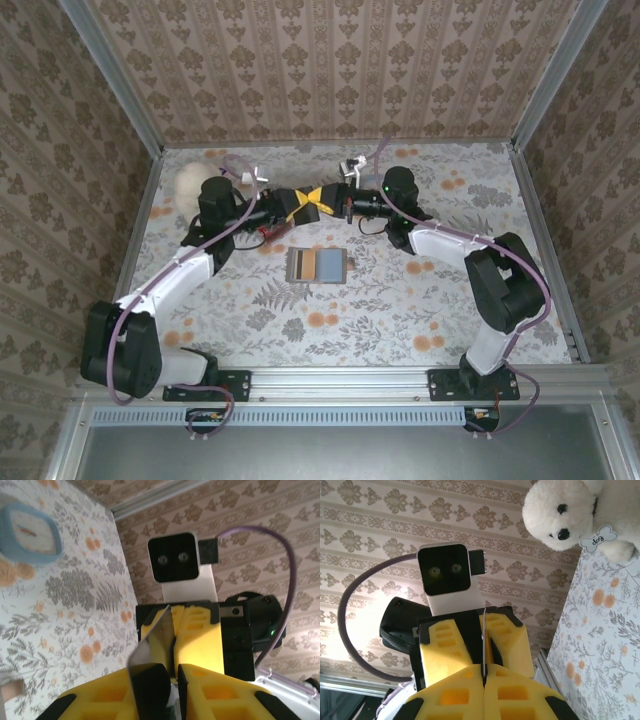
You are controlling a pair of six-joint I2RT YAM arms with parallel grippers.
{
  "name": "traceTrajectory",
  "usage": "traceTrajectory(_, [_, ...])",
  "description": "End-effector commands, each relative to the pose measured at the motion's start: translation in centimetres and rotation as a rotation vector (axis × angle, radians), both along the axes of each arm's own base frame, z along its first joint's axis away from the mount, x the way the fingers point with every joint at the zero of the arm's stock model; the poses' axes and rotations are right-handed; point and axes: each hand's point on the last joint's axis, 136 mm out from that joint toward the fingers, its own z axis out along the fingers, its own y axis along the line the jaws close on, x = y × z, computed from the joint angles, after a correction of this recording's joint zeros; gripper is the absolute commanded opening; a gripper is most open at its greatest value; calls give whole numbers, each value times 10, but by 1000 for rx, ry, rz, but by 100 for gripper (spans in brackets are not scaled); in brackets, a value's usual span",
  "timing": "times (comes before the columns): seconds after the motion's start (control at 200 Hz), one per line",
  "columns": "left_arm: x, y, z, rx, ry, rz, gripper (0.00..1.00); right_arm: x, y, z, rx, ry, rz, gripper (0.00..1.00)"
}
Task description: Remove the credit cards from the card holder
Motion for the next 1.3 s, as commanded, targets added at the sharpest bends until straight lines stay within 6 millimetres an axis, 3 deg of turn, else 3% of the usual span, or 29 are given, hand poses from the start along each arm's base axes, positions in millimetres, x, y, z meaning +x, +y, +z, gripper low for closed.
traceTrajectory(0.0, [9, 4, 11, -62, -21, 61, 22, 9, -3, -1, 36, 33, -49, 0])
traceTrajectory(0.14, [10, 4, 17, -91, -29, 69, 20, 17, -8, -11, 37, 75, -63, 0])
traceTrajectory(0.31, [8, 5, 9, -89, -8, 74, 16, 21, -10, -23, 31, 96, -74, 0])
traceTrajectory(0.41, [8, 7, 6, -86, -4, 93, 3, 20, -10, -30, 13, 105, -66, 1])
traceTrajectory(0.475, [8, 9, 3, -65, -8, 102, 0, 20, -9, -34, -10, 101, -52, 10])
traceTrajectory(0.64, [6, 16, -13, 100, -42, 125, 0, 19, -27, -57, -146, 68, -81, 47])
traceTrajectory(0.74, [9, 33, -26, 314, -81, 182, 0, 15, -44, -69, -275, 24, -93, 74])
traceTrajectory(0.835, [11, 49, -25, 465, -147, 221, 0, 7, -59, -78, -388, -4, -78, 87])
traceTrajectory(0.97, [20, 64, -20, 618, -236, 238, 0, 6, -84, -89, -467, -24, -115, 96])
traceTrajectory(1.125, [35, 70, -15, 806, -408, 168, 0, 6, -109, -102, -558, -42, -164, 100])
traceTrajectory(1.295, [56, 79, -20, 986, -568, 83, 0, 2, -118, -110, -617, -50, -191, 100])
